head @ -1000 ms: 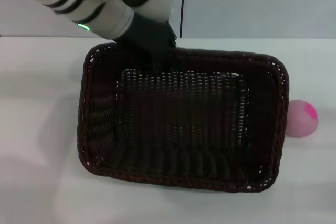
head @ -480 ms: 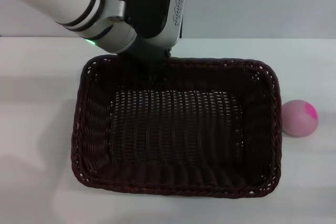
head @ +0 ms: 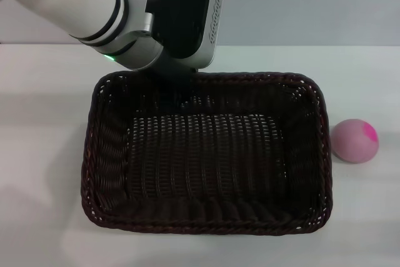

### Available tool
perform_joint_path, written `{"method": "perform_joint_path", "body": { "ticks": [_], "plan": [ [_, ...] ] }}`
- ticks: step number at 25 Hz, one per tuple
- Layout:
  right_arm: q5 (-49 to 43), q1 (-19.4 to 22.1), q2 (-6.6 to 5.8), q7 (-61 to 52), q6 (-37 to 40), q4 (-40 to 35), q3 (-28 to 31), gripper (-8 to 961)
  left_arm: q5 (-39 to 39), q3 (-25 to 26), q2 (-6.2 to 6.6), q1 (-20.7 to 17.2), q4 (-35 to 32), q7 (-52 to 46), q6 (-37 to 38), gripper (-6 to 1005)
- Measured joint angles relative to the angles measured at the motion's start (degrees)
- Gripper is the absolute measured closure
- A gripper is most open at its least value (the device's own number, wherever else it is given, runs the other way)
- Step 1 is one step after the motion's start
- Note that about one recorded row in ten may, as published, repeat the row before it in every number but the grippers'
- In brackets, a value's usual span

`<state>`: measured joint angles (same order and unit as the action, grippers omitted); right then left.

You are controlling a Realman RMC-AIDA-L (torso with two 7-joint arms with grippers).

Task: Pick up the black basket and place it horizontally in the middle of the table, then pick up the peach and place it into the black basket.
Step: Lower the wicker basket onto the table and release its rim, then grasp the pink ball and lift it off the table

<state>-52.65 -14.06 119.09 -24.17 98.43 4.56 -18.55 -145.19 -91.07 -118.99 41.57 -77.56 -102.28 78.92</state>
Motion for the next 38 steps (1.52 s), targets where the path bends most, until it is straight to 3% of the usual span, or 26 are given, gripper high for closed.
{"method": "perform_joint_path", "body": {
  "ticks": [10, 16, 21, 23, 24, 27, 28, 29, 31, 34, 37, 38],
  "plan": [
    [0.00, 0.17, -0.01, -0.02, 0.17, -0.08, 0.00, 242, -2.61, -4.55, 0.17, -3.34, -4.21, -2.74, -6.25, 788],
    [0.00, 0.20, -0.01, -0.05, 0.15, -0.02, 0.00, 243, -3.59, -5.18, 0.18, -3.50, -3.96, -3.97, -5.82, 576],
    [0.00, 0.03, -0.01, -0.07, 0.10, 0.01, 0.00, 243, -4.66, -5.01, 0.27, -4.01, -4.12, -4.92, -5.40, 339],
    [0.00, -0.08, -0.01, -0.10, 0.12, -0.21, 0.00, 242, -3.45, -2.83, 0.34, -4.19, -4.76, -5.41, -5.68, 175],
    [0.00, -0.08, -0.01, -0.10, 0.12, -0.21, 0.00, 242, -3.45, -2.83, 0.34, -4.19, -4.76, -5.41, -5.68, 176],
    [-0.33, 0.35, -0.09, -1.65, 0.60, -1.93, -1.12, 242, 2.45, 3.67, 0.47, -4.69, -5.58, -5.08, -5.92, 178],
    [-1.50, 1.46, -0.39, -6.59, 0.73, -5.65, -3.13, 242, 9.04, 9.90, 0.58, -5.69, -5.92, -3.94, -5.95, 179],
    [-1.50, 1.46, -0.39, -6.59, 0.73, -5.65, -3.13, 242, 9.04, 9.90, 0.58, -5.69, -5.92, -3.94, -5.95, 180],
    [-5.26, 3.23, -0.56, -15.22, -0.33, -12.89, -5.18, 242, 15.56, 15.22, 0.61, -7.70, -6.16, -2.42, -6.67, 182],
    [-16.17, 5.91, -0.67, -33.45, -4.18, -29.50, -6.18, 242, 25.48, 20.50, 0.62, -12.20, -6.06, -0.74, -10.22, 184],
    [-28.66, 6.74, -0.71, -51.96, -5.82, -46.55, -5.51, 242, 34.68, 21.77, 0.67, -17.59, -5.65, -0.04, -15.51, 184],
    [-37.10, 6.52, -0.88, -63.54, -5.54, -57.27, -5.33, 242, 41.39, 22.08, 0.68, -21.79, -5.48, 1.57, -18.12, 184]
  ]
}}
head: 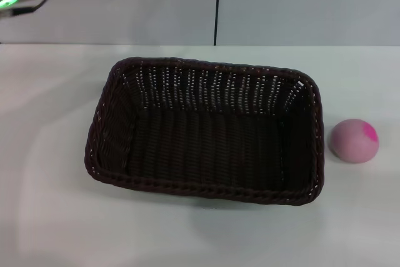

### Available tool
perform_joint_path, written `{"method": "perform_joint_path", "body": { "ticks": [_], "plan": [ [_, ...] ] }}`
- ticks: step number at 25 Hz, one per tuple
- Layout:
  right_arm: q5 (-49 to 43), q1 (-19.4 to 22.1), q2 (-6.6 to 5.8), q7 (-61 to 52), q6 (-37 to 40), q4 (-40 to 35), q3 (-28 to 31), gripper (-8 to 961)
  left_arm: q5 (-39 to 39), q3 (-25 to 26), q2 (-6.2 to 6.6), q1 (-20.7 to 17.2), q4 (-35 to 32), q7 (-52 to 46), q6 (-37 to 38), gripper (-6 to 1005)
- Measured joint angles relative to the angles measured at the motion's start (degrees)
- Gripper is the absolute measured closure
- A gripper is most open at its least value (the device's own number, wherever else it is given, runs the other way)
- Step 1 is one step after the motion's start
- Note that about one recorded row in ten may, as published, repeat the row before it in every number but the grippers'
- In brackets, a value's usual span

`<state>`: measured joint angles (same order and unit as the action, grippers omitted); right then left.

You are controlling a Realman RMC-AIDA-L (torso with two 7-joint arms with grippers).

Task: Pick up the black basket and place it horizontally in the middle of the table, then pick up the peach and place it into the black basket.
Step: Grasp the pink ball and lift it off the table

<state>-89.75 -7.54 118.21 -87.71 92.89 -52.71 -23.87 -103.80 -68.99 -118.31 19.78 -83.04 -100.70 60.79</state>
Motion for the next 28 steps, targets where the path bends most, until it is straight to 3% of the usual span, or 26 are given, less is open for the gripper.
{"method": "perform_joint_path", "body": {
  "ticks": [1, 4, 5, 6, 9, 10, 13, 15, 20, 28],
  "plan": [
    [0.00, 0.00, 0.00, 0.00, 0.00, 0.00, 0.00, 242, 0.00, 0.00, 0.00, 0.00, 0.00, 0.00, 0.00, 184],
    [-14.21, -2.57, -1.14, -17.47, 3.37, -14.77, -0.24, 242, 10.80, -0.44, -0.15, -6.32, 1.16, 4.92, -2.99, 183],
    [-22.32, -5.67, -2.72, -26.16, 7.64, -20.34, -0.47, 243, 18.68, -0.69, -0.19, -9.61, 3.63, 9.27, -4.02, 182],
    [-22.32, -5.67, -2.72, -26.16, 7.64, -20.34, -0.47, 243, 18.68, -0.69, -0.19, -9.61, 3.63, 9.27, -4.02, 182],
    [-34.45, -12.10, -5.80, -35.08, 14.26, -22.05, -0.66, 243, 30.04, -0.67, -0.08, -12.97, 9.97, 17.05, -2.38, 181],
    [-41.77, -16.15, -6.80, -37.71, 16.70, -20.29, -0.76, 243, 34.10, -0.38, -0.06, -14.18, 13.35, 21.33, -0.43, 181],
    [-48.48, -19.78, -6.80, -38.87, 17.61, -17.70, -1.09, 243, 37.67, 0.06, -0.02, -14.95, 17.12, 24.94, 1.57, 180],
    [-54.85, -23.76, -5.90, -39.31, 16.00, -12.79, -2.38, 243, 40.21, 0.74, 0.12, -15.16, 21.37, 26.24, 3.31, 180],
    [-58.43, -26.36, -4.92, -40.53, 10.46, -5.82, -5.70, 242, 40.71, 1.97, 0.15, -15.23, 23.52, 26.34, 5.80, 181],
    [-58.62, -28.42, -4.62, -40.64, -1.13, 5.20, -9.07, 242, 41.04, 2.77, 0.12, -15.38, 23.87, 26.30, 7.56, 183]
  ]
}}
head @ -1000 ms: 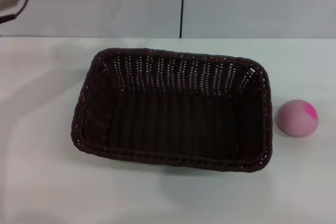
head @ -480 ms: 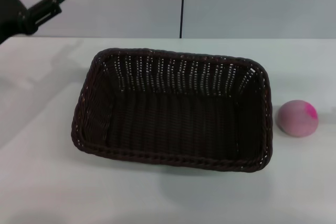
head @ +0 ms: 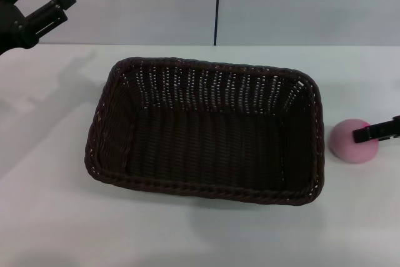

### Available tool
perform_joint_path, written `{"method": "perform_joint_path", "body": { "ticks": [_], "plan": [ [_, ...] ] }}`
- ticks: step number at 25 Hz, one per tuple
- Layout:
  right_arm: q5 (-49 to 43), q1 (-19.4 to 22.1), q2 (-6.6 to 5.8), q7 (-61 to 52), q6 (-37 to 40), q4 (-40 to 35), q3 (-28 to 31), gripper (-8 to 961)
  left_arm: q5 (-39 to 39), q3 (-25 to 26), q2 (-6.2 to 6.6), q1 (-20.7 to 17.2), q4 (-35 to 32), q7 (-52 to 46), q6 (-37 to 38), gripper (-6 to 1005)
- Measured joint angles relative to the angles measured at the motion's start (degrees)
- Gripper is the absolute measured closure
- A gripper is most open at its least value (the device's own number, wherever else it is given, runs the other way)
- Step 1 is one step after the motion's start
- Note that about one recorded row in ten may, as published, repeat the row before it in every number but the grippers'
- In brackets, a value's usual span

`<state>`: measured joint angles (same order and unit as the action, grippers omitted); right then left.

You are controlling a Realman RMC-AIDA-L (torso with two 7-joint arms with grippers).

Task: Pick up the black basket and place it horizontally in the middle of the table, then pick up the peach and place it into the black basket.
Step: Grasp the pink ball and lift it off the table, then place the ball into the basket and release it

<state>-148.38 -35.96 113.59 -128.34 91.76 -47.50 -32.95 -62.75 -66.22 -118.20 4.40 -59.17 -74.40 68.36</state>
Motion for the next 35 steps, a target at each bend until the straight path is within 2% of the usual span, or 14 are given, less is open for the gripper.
{"method": "perform_joint_path", "body": {
  "ticks": [4, 7, 18, 22, 25, 29, 32, 35],
  "plan": [
    [0.11, -0.77, 0.20, 0.89, -4.80, 4.13, -0.81, 254, 0.09, 0.04, -0.01, 0.34, 0.35, -0.14, 0.07, 184],
    [0.74, -1.16, 0.28, 2.18, -5.25, 5.40, -0.83, 265, 0.11, 0.04, -0.02, 0.48, 0.81, -0.15, 0.08, 185],
    [5.99, 0.83, 0.76, 2.55, -4.34, 1.70, -0.22, 496, 0.22, 0.04, -0.03, 0.62, 1.54, -0.14, 0.12, 186],
    [12.96, 4.37, 0.73, 1.85, -2.98, -4.76, 0.08, 562, 0.26, 0.04, -0.11, 0.61, 1.78, 0.05, 0.14, 186],
    [17.74, 7.09, 0.79, -0.31, -0.63, -12.37, 0.09, 597, 0.27, 0.04, -0.11, 0.51, 2.07, 0.05, 0.19, 186],
    [23.00, 8.46, 1.17, -3.83, 4.87, -23.20, -0.18, 639, 0.27, 0.14, -0.03, 0.60, 3.44, 0.12, 0.24, 186],
    [26.65, 7.68, 2.71, -5.20, 8.63, -29.60, -1.04, 676, 0.27, 0.43, -0.02, 0.65, 4.64, 0.58, 0.80, 186],
    [28.81, 5.68, 4.18, -5.35, 10.20, -31.34, -5.73, 708, 0.27, 0.55, -0.02, 0.61, 5.38, 1.38, 1.37, 186]
  ]
}}
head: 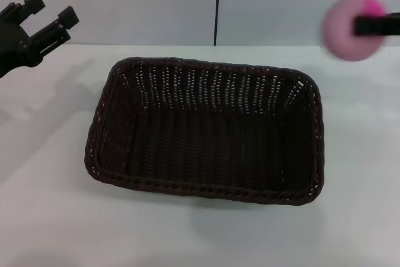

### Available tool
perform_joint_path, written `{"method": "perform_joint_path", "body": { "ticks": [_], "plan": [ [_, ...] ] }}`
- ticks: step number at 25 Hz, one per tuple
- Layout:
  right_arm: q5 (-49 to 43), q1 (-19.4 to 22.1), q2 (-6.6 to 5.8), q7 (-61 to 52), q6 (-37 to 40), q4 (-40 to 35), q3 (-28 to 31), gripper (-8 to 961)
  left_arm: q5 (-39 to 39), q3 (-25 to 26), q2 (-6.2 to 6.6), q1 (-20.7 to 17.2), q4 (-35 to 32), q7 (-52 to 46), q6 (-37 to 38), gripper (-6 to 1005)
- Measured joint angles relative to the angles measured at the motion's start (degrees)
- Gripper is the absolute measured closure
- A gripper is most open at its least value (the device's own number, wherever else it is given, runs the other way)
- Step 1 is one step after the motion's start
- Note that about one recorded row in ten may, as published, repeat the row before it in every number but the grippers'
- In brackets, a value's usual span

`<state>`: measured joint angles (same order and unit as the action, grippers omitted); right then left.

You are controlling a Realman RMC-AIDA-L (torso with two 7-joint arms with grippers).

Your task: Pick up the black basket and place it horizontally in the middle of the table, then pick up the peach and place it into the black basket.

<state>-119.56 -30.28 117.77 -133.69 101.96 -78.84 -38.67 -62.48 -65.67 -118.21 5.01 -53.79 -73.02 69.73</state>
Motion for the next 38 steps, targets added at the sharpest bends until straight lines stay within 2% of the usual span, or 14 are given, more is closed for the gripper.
{"method": "perform_joint_path", "body": {
  "ticks": [3, 7, 12, 18, 19, 24, 25, 26, 28, 30, 33, 35, 36, 38],
  "plan": [
    [0.02, -2.72, 0.44, -0.13, -1.61, 3.44, -7.88, 726, 0.14, 0.19, -0.05, -0.49, 0.82, 0.93, 0.83, 186],
    [-0.19, -6.87, 0.17, 1.34, -5.31, 12.03, -15.37, 741, 0.21, 0.45, -0.07, -0.81, 1.35, 0.85, 0.94, 186],
    [-0.07, -10.23, 0.08, 5.33, -7.47, 20.51, -17.08, 760, 0.37, 0.98, -0.15, -0.82, 2.21, 0.83, 1.75, 186],
    [1.03, -10.08, 0.50, 6.90, -8.04, 22.08, -16.82, 664, 0.80, 1.10, -0.12, -0.12, 4.23, 1.10, 1.89, 186],
    [1.47, -9.80, 0.55, 7.21, -8.06, 22.08, -16.71, 616, 0.88, 1.91, -0.02, 0.44, 6.14, 2.07, 2.36, 186],
    [1.96, -8.40, 0.82, 8.46, -8.11, 21.66, -15.11, 386, 0.88, 2.39, -0.02, 0.53, 6.67, 2.29, 2.81, 186],
    [2.00, -8.09, 0.83, 8.88, -8.13, 21.65, -14.05, 349, 0.88, 2.39, -0.02, 0.53, 6.67, 2.29, 2.81, 186],
    [2.09, -7.74, 0.84, 9.43, -8.16, 21.66, -13.13, 313, 0.89, 5.01, 0.01, 0.46, 7.69, 2.70, 4.78, 186],
    [3.56, -5.96, 0.95, 11.83, -8.20, 21.64, -10.29, 239, 0.89, 5.01, 0.01, 0.46, 7.69, 2.70, 4.78, 186],
    [7.24, -3.34, 1.03, 15.80, -8.20, 21.72, -7.61, 240, 0.89, 6.13, 0.01, 0.47, 8.53, 3.33, 5.67, 186],
    [17.65, 2.69, 1.14, 26.20, -8.23, 23.82, -3.26, 241, 0.94, 9.81, 0.00, 0.54, 12.51, 7.84, 8.68, 186],
    [26.04, 6.63, 1.18, 34.45, -8.27, 28.17, -0.64, 242, 0.94, 9.81, 0.00, 0.54, 12.51, 7.84, 8.68, 186],
    [31.35, 8.34, 1.12, 39.89, -8.09, 32.16, 0.69, 242, 1.08, 14.60, -0.13, 0.65, 18.45, 13.66, 11.94, 186],
    [40.74, 11.21, 1.01, 51.36, -7.07, 41.89, 2.74, 243, 1.75, 19.14, -0.15, 1.36, 24.80, 19.36, 15.25, 186]
  ]
}}
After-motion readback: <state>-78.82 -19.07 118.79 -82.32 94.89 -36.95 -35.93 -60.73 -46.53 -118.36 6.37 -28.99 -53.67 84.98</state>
